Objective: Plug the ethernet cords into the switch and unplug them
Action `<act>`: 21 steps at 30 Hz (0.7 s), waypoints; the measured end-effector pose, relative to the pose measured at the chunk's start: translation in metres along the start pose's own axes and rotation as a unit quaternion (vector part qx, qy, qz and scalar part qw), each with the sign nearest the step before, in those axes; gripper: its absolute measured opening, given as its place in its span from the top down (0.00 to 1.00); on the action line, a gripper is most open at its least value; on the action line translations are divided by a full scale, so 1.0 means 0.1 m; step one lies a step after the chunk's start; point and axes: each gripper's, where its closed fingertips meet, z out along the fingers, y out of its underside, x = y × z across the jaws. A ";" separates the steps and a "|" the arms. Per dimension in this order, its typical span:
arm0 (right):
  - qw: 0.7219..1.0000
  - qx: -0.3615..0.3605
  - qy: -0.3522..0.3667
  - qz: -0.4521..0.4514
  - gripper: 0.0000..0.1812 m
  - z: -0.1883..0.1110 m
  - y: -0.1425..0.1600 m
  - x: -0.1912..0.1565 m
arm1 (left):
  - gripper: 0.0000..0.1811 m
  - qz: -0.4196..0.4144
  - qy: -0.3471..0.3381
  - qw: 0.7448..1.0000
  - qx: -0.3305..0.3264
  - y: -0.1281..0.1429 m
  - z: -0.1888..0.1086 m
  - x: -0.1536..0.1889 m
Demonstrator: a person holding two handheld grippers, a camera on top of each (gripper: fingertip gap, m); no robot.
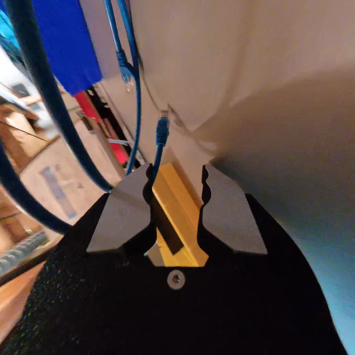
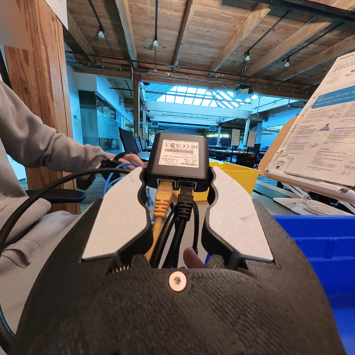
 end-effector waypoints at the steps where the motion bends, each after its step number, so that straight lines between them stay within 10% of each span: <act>1: 1.000 0.001 0.000 0.001 0.66 0.00 0.00 0.00 | 0.72 -0.041 0.043 0.998 -0.008 0.10 -0.04 0.09; 6: 1.000 -0.001 -0.002 0.000 0.66 0.03 0.01 -0.01 | 0.74 -0.250 0.247 0.936 -0.018 0.48 -0.34 0.51; 10: 1.000 -0.003 -0.003 0.000 0.66 0.03 0.01 -0.01 | 0.87 -0.384 0.319 0.859 0.110 0.23 -0.56 0.40; 12: 1.000 -0.005 -0.003 0.000 0.66 0.03 0.02 -0.01 | 0.72 -0.409 0.353 0.830 0.138 0.10 -0.62 0.40; 15: 1.000 -0.007 -0.004 -0.001 0.66 0.03 0.02 -0.02 | 0.77 -0.397 0.458 0.783 0.140 -0.13 -0.84 0.61; 19: 1.000 -0.006 -0.005 0.001 0.66 0.03 0.02 -0.02 | 0.79 -0.422 0.568 0.692 0.139 -0.36 -1.19 0.73; 21: 1.000 -0.006 -0.003 0.001 0.66 0.03 0.02 -0.02 | 0.80 -0.465 0.627 0.596 0.189 -0.46 -1.48 0.58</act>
